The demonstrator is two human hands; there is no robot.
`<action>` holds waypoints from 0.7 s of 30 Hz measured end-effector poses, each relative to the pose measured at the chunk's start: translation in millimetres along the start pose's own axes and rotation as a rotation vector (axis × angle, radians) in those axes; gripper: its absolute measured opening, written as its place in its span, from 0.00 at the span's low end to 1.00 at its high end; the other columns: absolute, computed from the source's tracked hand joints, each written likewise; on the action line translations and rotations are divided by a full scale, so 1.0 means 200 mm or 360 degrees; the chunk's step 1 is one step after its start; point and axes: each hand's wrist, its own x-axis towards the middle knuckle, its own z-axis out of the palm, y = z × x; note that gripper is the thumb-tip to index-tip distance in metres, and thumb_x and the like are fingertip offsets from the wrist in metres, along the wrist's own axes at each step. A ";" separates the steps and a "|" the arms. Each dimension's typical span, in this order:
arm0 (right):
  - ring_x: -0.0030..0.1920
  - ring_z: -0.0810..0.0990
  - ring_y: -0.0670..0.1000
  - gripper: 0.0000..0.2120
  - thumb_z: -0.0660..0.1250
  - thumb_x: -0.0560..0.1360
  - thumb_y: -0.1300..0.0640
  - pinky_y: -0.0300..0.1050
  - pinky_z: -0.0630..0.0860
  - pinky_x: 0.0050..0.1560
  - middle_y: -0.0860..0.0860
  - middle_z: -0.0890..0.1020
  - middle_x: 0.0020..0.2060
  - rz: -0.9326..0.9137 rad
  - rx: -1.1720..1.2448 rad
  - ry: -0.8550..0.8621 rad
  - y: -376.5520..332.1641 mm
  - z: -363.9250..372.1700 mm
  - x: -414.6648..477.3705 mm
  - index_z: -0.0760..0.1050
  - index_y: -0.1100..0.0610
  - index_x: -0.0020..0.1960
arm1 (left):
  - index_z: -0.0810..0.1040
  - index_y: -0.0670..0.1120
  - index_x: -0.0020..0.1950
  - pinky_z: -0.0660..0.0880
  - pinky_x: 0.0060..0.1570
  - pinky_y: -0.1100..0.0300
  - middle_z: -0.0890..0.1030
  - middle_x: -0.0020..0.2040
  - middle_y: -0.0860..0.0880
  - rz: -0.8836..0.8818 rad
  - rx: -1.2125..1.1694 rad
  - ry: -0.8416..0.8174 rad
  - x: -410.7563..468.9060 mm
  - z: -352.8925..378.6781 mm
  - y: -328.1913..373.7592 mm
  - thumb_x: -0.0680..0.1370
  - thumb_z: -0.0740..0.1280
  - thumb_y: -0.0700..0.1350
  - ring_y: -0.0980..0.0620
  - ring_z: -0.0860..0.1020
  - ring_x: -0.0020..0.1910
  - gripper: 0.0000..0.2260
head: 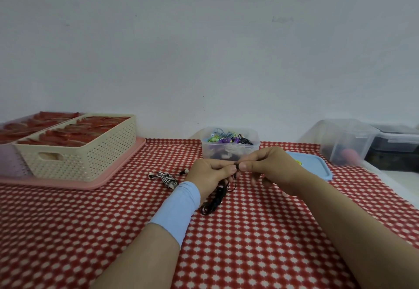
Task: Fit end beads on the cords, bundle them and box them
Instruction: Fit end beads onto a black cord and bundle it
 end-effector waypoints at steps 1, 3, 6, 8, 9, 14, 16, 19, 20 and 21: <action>0.28 0.78 0.48 0.03 0.76 0.73 0.61 0.37 0.69 0.24 0.56 0.87 0.38 -0.0012 -0.0018 0.0008 0.00 0.00 0.00 0.88 0.58 0.46 | 0.86 0.50 0.52 0.77 0.47 0.67 0.86 0.39 0.49 0.0002 -0.0001 0.0006 0.00 0.00 0.00 0.76 0.72 0.42 0.59 0.81 0.37 0.07; 0.28 0.78 0.48 0.03 0.76 0.73 0.61 0.37 0.69 0.24 0.57 0.87 0.38 -0.0017 -0.0059 0.0007 0.00 0.00 0.00 0.88 0.58 0.46 | 0.86 0.48 0.53 0.78 0.49 0.65 0.86 0.40 0.47 0.0006 0.0014 0.0003 0.00 -0.01 -0.01 0.76 0.72 0.42 0.58 0.81 0.38 0.07; 0.28 0.78 0.49 0.02 0.77 0.73 0.60 0.37 0.69 0.25 0.55 0.86 0.35 0.0020 -0.0098 -0.0005 0.00 0.00 0.00 0.88 0.58 0.45 | 0.86 0.48 0.52 0.78 0.51 0.63 0.86 0.39 0.49 0.0002 0.0061 -0.0036 0.01 -0.01 -0.01 0.75 0.73 0.43 0.57 0.82 0.38 0.07; 0.27 0.78 0.49 0.02 0.77 0.73 0.61 0.37 0.69 0.25 0.54 0.86 0.34 0.0019 -0.0086 0.0013 0.00 0.00 0.00 0.87 0.58 0.45 | 0.86 0.49 0.51 0.78 0.48 0.64 0.86 0.38 0.50 -0.0004 0.0003 -0.0070 0.00 0.00 -0.01 0.76 0.72 0.41 0.58 0.81 0.38 0.06; 0.27 0.78 0.48 0.02 0.76 0.73 0.61 0.38 0.69 0.25 0.54 0.86 0.34 0.0014 -0.0075 0.0017 0.00 0.00 0.00 0.87 0.58 0.45 | 0.86 0.49 0.51 0.77 0.47 0.65 0.86 0.39 0.50 -0.0010 -0.0033 -0.0080 0.00 0.00 -0.01 0.76 0.72 0.41 0.58 0.81 0.37 0.06; 0.29 0.79 0.49 0.04 0.74 0.76 0.60 0.41 0.70 0.27 0.53 0.86 0.36 -0.0011 0.0080 0.0001 0.00 0.00 0.00 0.87 0.55 0.45 | 0.86 0.46 0.53 0.77 0.45 0.66 0.86 0.40 0.47 -0.0062 -0.0185 -0.0017 0.00 0.01 0.00 0.78 0.69 0.41 0.55 0.81 0.37 0.07; 0.30 0.80 0.49 0.06 0.73 0.77 0.60 0.42 0.71 0.28 0.54 0.87 0.40 -0.0050 0.0059 0.0008 -0.01 0.00 0.00 0.88 0.53 0.47 | 0.85 0.46 0.53 0.77 0.45 0.65 0.86 0.39 0.46 -0.0065 -0.0233 0.0024 0.00 0.02 0.00 0.78 0.69 0.41 0.55 0.81 0.37 0.07; 0.32 0.82 0.50 0.06 0.73 0.77 0.61 0.43 0.73 0.28 0.57 0.87 0.42 -0.0079 0.0040 0.0006 -0.02 0.00 0.00 0.87 0.54 0.49 | 0.84 0.45 0.55 0.78 0.46 0.63 0.86 0.40 0.45 -0.0075 -0.0269 0.0064 0.01 0.02 -0.01 0.78 0.69 0.39 0.53 0.82 0.37 0.08; 0.33 0.82 0.50 0.06 0.73 0.76 0.61 0.43 0.73 0.28 0.57 0.87 0.42 -0.0084 0.0030 0.0000 -0.03 0.00 0.00 0.87 0.54 0.50 | 0.84 0.43 0.55 0.78 0.46 0.62 0.86 0.41 0.44 -0.0088 -0.0303 0.0069 0.01 0.01 -0.02 0.78 0.70 0.39 0.52 0.82 0.38 0.08; 0.33 0.82 0.51 0.06 0.74 0.75 0.61 0.43 0.73 0.27 0.57 0.87 0.41 -0.0092 0.0014 0.0001 -0.03 0.00 0.00 0.87 0.55 0.51 | 0.84 0.43 0.55 0.79 0.48 0.60 0.86 0.42 0.43 -0.0097 -0.0339 0.0067 0.02 0.01 -0.02 0.78 0.70 0.39 0.51 0.82 0.39 0.08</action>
